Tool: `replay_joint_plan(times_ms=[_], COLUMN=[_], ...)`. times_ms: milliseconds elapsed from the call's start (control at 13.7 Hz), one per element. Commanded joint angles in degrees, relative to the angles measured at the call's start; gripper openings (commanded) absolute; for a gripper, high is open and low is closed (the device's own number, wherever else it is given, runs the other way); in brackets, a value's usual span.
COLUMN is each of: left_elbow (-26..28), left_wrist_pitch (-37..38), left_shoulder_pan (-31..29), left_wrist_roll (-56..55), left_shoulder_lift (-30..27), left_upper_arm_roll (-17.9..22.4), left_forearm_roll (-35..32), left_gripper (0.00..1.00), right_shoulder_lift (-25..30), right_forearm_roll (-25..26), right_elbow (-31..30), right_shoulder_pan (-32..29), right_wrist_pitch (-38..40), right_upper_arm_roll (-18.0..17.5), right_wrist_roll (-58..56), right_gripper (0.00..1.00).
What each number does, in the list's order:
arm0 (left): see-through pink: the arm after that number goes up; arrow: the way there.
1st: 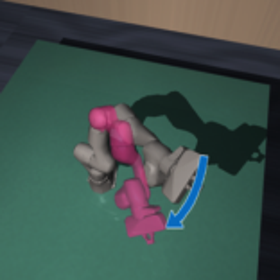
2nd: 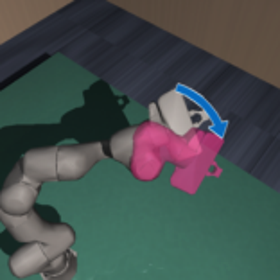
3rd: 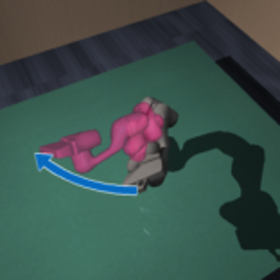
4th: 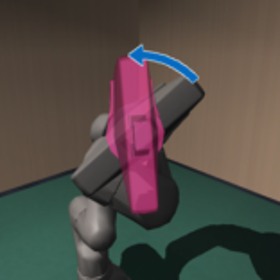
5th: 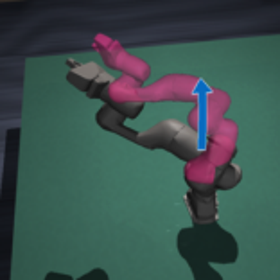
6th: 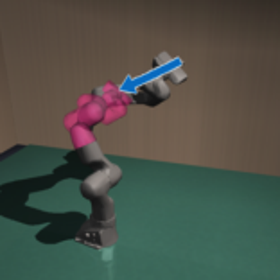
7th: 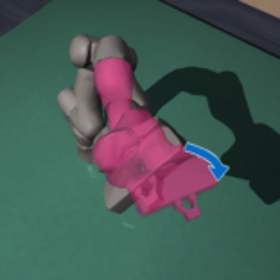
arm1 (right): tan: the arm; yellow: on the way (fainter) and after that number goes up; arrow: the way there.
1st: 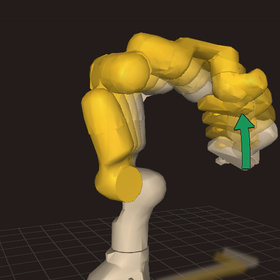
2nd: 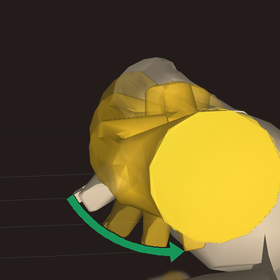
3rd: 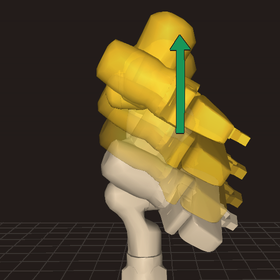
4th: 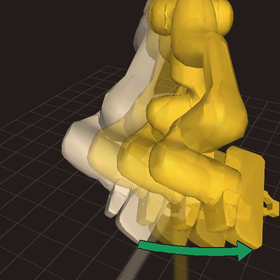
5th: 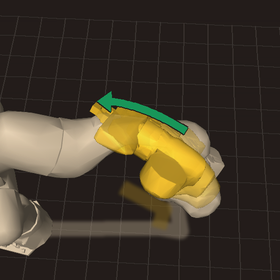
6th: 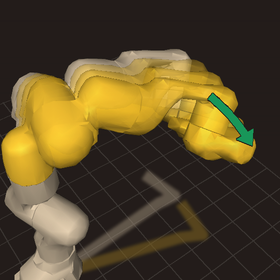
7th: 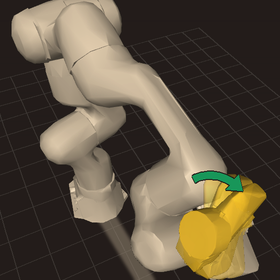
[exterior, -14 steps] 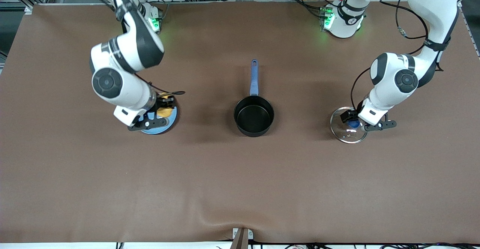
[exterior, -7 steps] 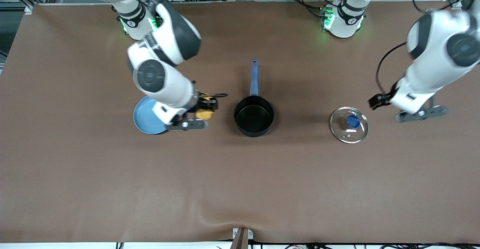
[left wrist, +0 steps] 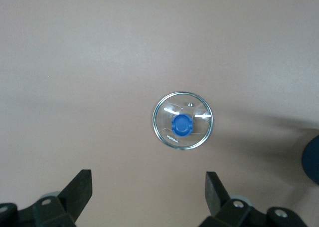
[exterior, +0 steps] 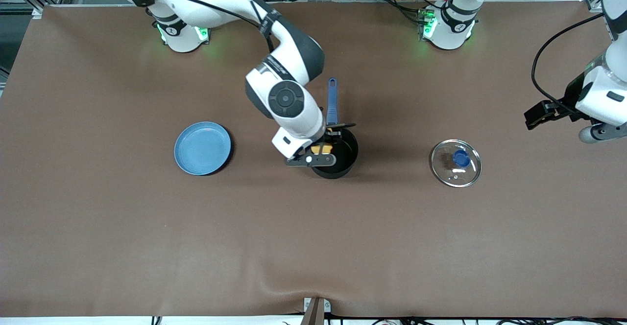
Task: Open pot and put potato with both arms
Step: 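Carry the potato over the pot while the left gripper releases and withdraws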
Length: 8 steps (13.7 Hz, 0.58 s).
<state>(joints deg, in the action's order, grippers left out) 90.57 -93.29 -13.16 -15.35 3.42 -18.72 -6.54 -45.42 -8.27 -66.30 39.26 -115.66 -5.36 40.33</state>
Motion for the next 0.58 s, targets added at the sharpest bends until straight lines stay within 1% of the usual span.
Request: replay_joint_plan(times_ms=[0,73,146,292,512], left_elbow=[-3.0,-3.0,-3.0,-3.2,-3.3], left_wrist_pitch=[2.0,2.0,2.0,2.0,2.0], left_shoulder_pan=[5.0,6.3,5.9,4.5,3.7], left_wrist_roll=[1.2,3.8,6.6,8.2,8.2], left_shoulder_lift=[0.4,-0.2,-0.3,-0.5,-0.6], left_upper_arm_roll=[6.1,9.2,9.8,10.5,10.4], left_forearm_roll=[1.6,3.0,3.7,4.8,5.4], left_gripper=[1.0,1.0,1.0,1.0,1.0], right_shoulder_lift=[-4.8,-5.6,-6.7,-9.2,-9.9], right_forearm_roll=[3.4,4.7,5.3,5.5,6.8], right_elbow=[4.3,4.5,4.7,4.8,4.4], right_shoulder_pan=[1.3,1.4,2.1,3.6,4.6], right_wrist_pitch=[-1.6,-1.8,-2.6,-6.1,-5.6], right_upper_arm_roll=[0.7,0.6,0.6,0.8,1.1], right_wrist_roll=[1.1,0.6,0.6,1.1,1.2], right_gripper=[0.0,0.0,0.0,0.0,0.0])
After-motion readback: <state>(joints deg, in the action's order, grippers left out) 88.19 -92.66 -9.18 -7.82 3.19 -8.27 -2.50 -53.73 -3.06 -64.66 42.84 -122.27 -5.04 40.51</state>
